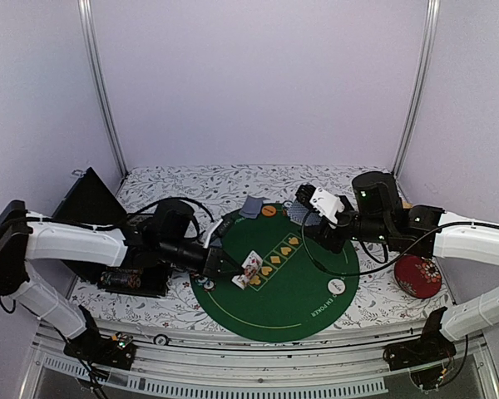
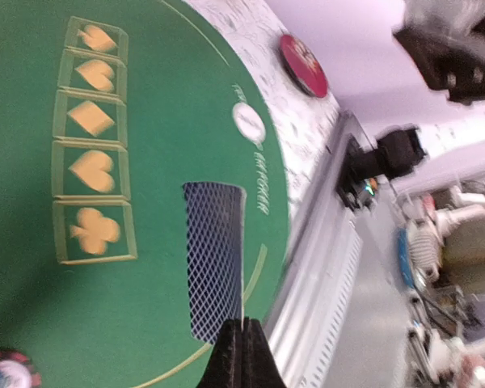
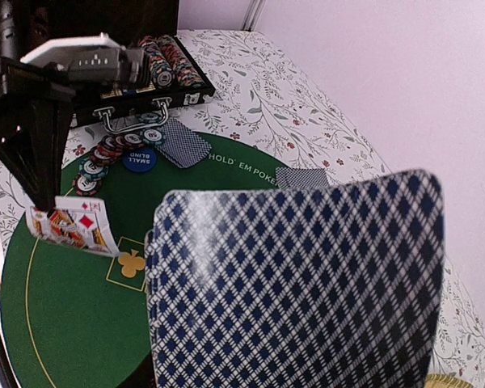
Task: Distribute texas hold em gaming equipment
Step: Flop the poker card into the community card area.
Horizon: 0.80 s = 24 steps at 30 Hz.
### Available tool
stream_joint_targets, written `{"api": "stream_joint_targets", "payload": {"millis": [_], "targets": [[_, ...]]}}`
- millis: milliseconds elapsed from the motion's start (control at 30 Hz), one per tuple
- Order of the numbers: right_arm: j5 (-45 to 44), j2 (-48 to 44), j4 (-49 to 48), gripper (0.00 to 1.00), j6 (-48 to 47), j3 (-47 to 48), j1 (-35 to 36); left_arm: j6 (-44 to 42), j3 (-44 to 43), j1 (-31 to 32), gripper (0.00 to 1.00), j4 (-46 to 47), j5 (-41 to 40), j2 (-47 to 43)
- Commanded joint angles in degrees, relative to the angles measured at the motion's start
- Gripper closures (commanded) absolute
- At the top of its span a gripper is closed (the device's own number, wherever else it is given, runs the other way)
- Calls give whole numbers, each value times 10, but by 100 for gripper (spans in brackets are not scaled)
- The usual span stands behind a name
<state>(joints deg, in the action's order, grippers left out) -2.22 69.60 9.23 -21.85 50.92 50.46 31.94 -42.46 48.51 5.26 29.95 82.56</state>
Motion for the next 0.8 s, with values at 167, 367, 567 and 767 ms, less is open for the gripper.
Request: {"api": "stream_joint_targets", "payload": {"millis": [167,367,567,767], "targets": [[2,-19,15,55,-1,20,-4,41,-32,-17,100,136,190,119],[5,-14,18,55,3,21,-3,115,-43,-22,100,220,196,199],[3,-14,25,55,2,26,-4,87,-58,-40,100,116,132,237],[1,-18,24,55,7,24,-3,190,33,-47,100,174,-48,178]]}}
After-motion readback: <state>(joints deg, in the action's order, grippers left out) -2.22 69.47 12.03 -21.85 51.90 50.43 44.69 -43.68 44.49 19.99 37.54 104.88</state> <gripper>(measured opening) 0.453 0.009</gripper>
